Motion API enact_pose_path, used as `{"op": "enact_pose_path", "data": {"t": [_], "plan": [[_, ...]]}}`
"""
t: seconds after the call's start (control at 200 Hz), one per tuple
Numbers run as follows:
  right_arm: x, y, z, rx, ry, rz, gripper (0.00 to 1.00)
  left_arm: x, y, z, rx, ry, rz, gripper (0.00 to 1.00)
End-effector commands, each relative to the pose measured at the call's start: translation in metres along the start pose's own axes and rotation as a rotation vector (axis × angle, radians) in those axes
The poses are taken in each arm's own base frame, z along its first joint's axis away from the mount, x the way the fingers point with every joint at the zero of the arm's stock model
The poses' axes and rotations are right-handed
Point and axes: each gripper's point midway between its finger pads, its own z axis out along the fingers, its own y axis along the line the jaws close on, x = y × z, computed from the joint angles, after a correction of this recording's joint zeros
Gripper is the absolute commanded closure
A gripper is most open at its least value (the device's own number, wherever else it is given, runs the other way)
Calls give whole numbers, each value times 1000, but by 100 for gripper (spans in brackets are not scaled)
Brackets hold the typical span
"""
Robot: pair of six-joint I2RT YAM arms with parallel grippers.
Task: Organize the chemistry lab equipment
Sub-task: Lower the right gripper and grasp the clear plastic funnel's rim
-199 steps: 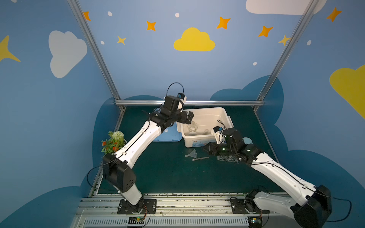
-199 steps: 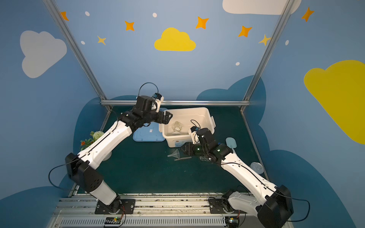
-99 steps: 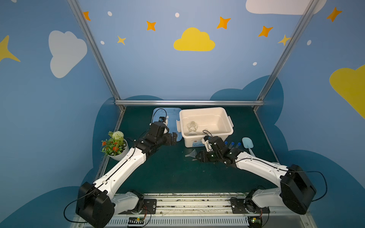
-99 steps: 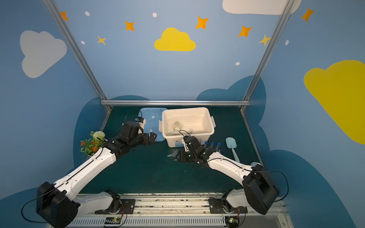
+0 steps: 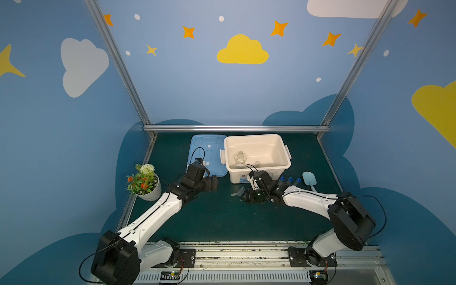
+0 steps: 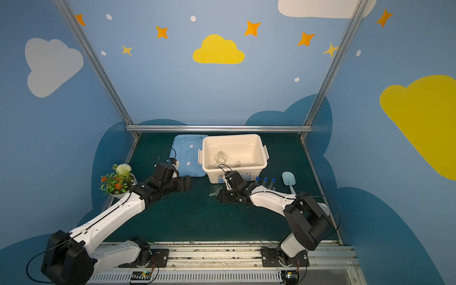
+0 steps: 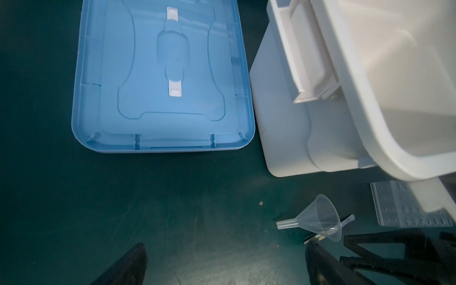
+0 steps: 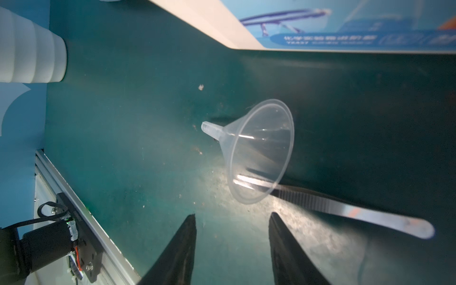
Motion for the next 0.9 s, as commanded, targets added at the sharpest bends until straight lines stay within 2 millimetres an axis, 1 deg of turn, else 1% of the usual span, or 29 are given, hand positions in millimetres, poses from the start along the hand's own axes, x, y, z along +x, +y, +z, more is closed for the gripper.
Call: {"op": "enact_pose_path", "data": {"t": [0.0,0.085,0.175,0.39,0.561,0.651,0.751,0.896], "plan": [[-16,15,2,-50,-36,-20,52,6,5,1,-7,0,-41,0],[-17,17,5,-58,-39,-20,52,14,10,3,-20,9,-54,0],[-18,16,7,-52,-43,-20,51,17,14,4,-26,8,-69,0],[-18,13,10,-46,-39,-9,51,20,16,6,-24,12,-79,0],[-21,16,10,-53,-51,-8,51,21,15,7,-21,17,-78,0],[-21,12,11,-26,-45,-12,52,21,15,7,-21,18,-76,0],[-22,7,7,10,-44,-32,52,21,16,5,-23,17,-74,0],[-25,8,6,18,-50,-58,51,23,18,5,-29,14,-75,0]]}}
